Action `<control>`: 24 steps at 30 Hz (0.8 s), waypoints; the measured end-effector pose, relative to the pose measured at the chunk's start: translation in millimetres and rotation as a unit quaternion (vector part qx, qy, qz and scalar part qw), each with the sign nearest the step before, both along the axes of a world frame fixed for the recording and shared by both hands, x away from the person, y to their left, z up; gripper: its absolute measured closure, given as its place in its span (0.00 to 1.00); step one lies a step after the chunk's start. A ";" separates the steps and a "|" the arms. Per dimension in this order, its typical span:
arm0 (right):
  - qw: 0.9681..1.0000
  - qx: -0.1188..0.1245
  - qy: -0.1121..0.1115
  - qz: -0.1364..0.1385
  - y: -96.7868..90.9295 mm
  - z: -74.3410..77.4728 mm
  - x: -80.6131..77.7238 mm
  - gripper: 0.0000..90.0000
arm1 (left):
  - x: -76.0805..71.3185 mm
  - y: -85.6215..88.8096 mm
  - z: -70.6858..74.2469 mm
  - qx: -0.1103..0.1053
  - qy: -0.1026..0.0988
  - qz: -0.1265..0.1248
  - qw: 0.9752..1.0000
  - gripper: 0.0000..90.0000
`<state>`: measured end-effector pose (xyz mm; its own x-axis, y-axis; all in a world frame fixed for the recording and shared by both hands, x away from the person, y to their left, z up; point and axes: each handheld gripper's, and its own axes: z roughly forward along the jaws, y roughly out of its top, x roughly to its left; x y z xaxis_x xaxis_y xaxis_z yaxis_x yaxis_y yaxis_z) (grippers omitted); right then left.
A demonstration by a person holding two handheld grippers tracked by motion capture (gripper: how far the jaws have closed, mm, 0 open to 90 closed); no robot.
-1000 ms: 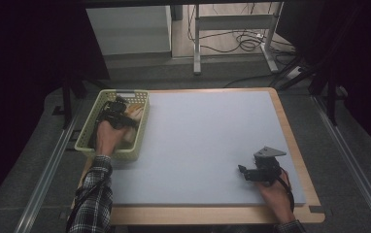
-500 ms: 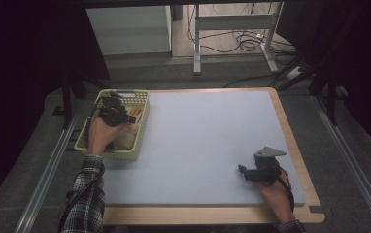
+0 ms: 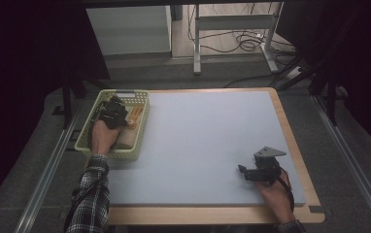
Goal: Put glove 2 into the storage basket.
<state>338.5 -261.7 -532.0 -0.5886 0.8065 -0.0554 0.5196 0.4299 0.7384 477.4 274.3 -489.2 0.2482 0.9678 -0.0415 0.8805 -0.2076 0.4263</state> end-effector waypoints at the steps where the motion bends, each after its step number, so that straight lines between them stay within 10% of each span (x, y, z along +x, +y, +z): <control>1: 1.000 0.000 0.000 0.000 0.0 0.0 0.0 0.23 | 0.0 -2.1 0.1 -0.004 0.000 -0.006 1.000 0.82; 14: 1.000 0.000 0.000 0.000 0.0 0.0 0.0 0.23 | -5.5 5.1 10.1 0.014 -0.032 -0.003 0.999 0.61; 24: 1.000 0.000 0.000 0.000 0.0 0.0 0.0 0.23 | -18.3 20.5 26.6 -0.018 -0.071 0.006 0.997 0.44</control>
<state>338.5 -261.7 -532.0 -0.5887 0.8064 -0.0562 0.5190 0.4304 0.7385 459.1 294.8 -462.5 0.2425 0.9693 -0.0410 0.8131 -0.1800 0.5535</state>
